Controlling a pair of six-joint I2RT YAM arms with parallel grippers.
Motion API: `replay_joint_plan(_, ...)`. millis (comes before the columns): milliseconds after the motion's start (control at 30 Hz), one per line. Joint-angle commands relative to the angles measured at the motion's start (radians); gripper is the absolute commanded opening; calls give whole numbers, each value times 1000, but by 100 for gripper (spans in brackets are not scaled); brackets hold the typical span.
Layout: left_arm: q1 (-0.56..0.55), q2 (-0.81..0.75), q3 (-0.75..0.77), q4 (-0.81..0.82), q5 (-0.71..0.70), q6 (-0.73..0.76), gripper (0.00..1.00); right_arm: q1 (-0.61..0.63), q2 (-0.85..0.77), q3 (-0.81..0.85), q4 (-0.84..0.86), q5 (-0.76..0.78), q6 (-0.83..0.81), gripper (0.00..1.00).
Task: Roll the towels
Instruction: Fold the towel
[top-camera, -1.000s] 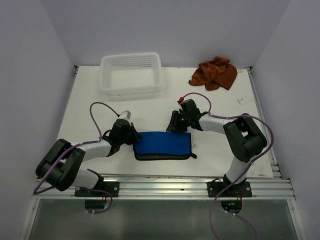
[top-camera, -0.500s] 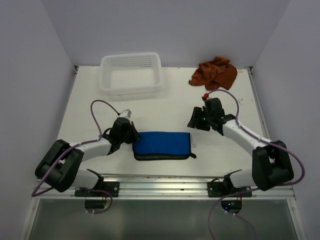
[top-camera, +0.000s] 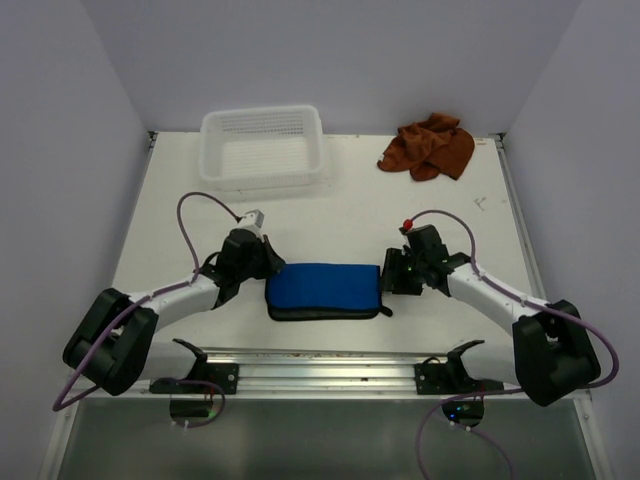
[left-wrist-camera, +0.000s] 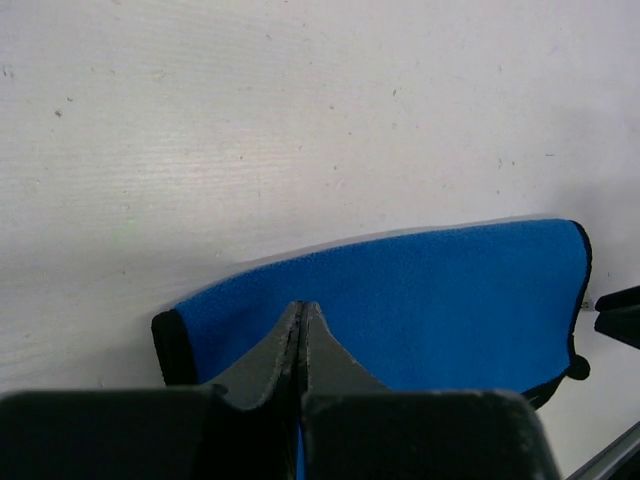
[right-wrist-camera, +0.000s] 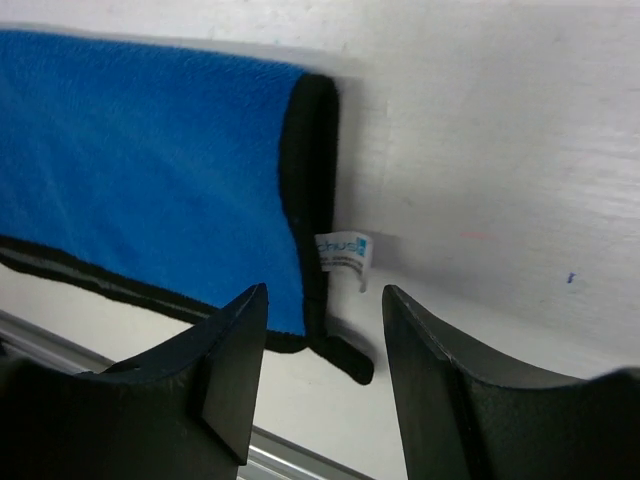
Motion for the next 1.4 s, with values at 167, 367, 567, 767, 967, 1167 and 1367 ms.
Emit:
replay_joint_plan(167,-4,-27,15,33,4,32,0,117,15,-20,21,5,60,50)
replay_joint_plan(367,-4,-135,41,-20,13,84,0,147,52,-10,-21,109,54,40)
replay_joint_plan(567,-4,-275,76,-126,-44,121,16,147,99,-16,-16,129,35,18)
replay_joint_plan(767,-2,-415,100,-248,-126,141,64,144,58,96,-151,227,-65,0)
replay_joint_plan(967,4,-447,105,-304,-165,142,99,145,-43,183,-281,364,-123,0)
replay_joint_plan(1167,32,-455,48,-263,-93,135,89,148,-100,249,-360,442,-137,0)
replay_joint_plan(1367,30,-409,-103,-90,56,43,34,196,-94,308,-398,454,-160,0)
